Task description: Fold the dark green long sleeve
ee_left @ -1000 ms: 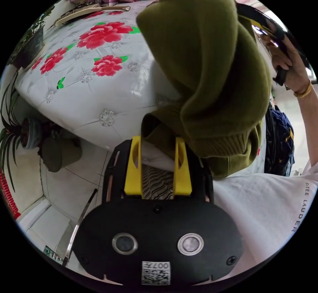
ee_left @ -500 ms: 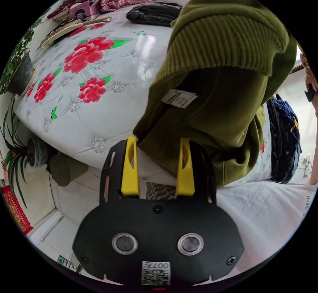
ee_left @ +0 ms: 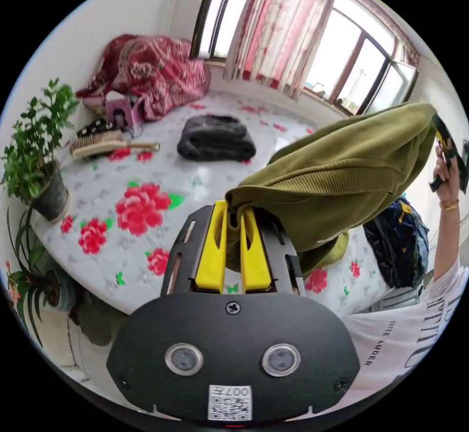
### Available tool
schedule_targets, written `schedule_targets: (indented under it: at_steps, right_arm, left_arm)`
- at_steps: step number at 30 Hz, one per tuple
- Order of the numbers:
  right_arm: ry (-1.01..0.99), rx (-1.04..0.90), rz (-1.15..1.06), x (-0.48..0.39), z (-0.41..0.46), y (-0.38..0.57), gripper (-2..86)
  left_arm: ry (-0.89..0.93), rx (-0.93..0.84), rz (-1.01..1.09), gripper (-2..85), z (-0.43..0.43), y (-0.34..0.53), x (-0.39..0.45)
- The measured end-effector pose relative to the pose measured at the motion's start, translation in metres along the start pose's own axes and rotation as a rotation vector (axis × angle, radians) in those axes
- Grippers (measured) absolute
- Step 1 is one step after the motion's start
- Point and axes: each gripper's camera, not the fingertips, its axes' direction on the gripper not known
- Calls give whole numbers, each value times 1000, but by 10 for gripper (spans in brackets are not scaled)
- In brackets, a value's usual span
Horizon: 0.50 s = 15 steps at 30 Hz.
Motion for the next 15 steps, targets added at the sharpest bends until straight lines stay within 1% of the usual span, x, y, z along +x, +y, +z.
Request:
schedule_targets:
  at_steps: [1, 2, 4, 5, 8, 10, 13, 15]
  right_arm:
    - [22, 27, -7, 5, -11, -8, 37]
    - [68, 77, -23, 15, -32, -23, 37]
    - [149, 148, -53, 23, -62, -39, 34]
    - [188, 199, -68, 28, -81, -47, 33]
    - [269, 325, -93, 36, -124, -63, 28]
    - [322, 390, -126, 37, -141, -72, 25]
    - [407, 451, -177, 41, -147, -94, 19]
    - [432, 466, -180, 58, -133, -117, 16]
  left_arm:
    - [-3, 106, 34, 41, -36, -15, 7]
    - [-8, 159, 54, 41, -55, -20, 13]
    - [-29, 352, 146, 40, -128, -32, 41]
    - [-43, 453, 196, 40, -163, -30, 57]
    - [-78, 650, 299, 39, -225, -13, 90]
    - [-134, 827, 380, 39, -271, 8, 119]
    - [-203, 958, 442, 40, -300, 20, 145]
    - [-202, 997, 461, 41, -303, 18, 153]
